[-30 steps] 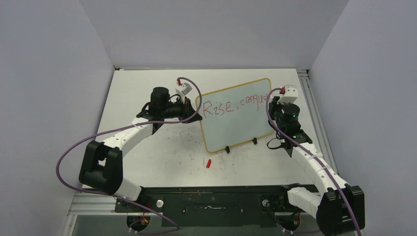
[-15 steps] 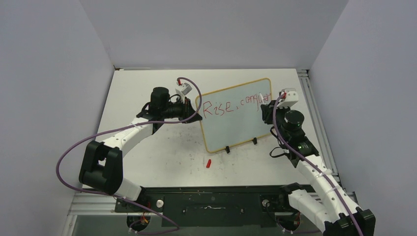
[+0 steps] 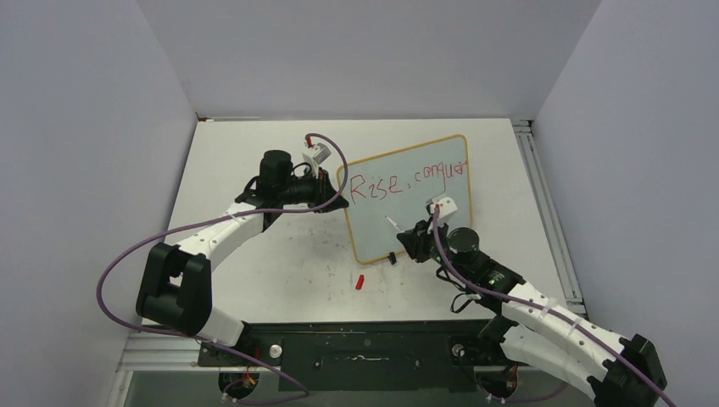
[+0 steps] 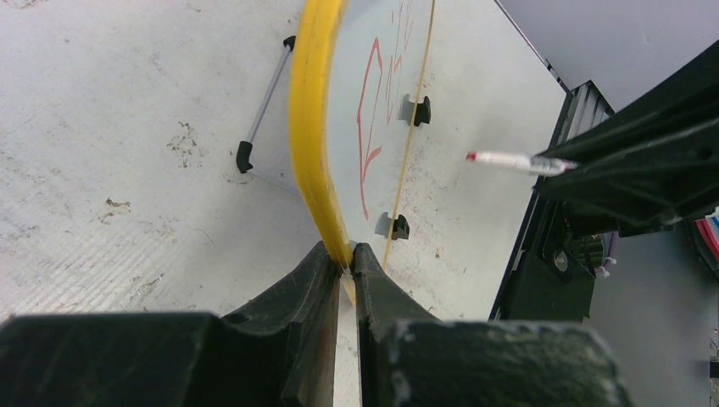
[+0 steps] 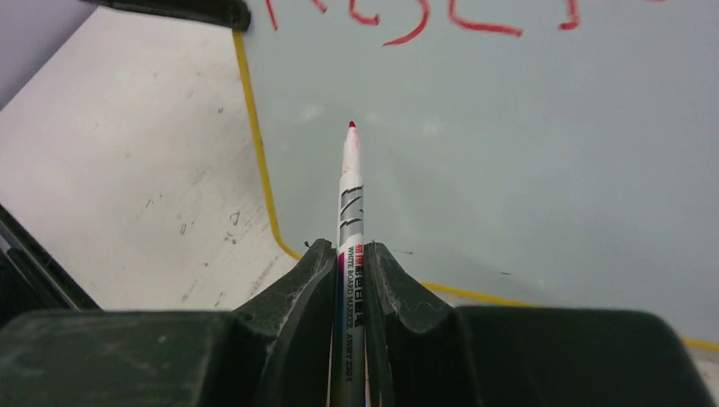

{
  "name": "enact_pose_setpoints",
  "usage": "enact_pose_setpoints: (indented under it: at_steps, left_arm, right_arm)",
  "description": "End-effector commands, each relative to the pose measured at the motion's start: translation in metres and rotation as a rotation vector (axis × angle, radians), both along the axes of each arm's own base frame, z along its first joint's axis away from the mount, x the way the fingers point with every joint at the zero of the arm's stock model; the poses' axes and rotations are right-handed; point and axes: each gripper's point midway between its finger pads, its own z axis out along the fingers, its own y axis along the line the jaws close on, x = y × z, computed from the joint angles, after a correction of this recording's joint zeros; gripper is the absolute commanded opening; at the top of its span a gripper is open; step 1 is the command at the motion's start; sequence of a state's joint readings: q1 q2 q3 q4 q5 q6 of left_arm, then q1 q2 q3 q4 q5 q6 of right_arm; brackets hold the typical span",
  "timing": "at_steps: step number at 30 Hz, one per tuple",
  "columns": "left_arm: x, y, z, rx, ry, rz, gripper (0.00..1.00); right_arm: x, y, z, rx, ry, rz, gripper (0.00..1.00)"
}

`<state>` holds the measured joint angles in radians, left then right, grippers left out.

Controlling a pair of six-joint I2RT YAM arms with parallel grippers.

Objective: Write a sentence on the whiteboard

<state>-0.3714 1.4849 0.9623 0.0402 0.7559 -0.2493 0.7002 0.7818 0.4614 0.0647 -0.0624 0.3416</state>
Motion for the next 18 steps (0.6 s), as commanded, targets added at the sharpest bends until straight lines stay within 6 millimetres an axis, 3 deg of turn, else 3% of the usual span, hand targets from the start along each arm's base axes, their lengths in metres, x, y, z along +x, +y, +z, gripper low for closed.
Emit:
enact_pose_setpoints:
  at_steps: [1,7,18]
  left_arm:
    - [0.007,-0.002,0.029,-0.025,-0.096,-0.015,0.00]
    - [0.007,-0.002,0.030,-0.027,-0.101,-0.017,0.00]
    - [0.006,-0.002,0.030,-0.029,-0.099,-0.019,0.00]
  right_arm:
    - [0.001,0.021,0.006,0.027,-0.040,-0.016,0.05]
    - [0.002,0.039,-0.002,0.018,-0.058,-0.047,0.05]
    - [0.012,0.044,-0.013,-0.016,-0.060,-0.111,0.05]
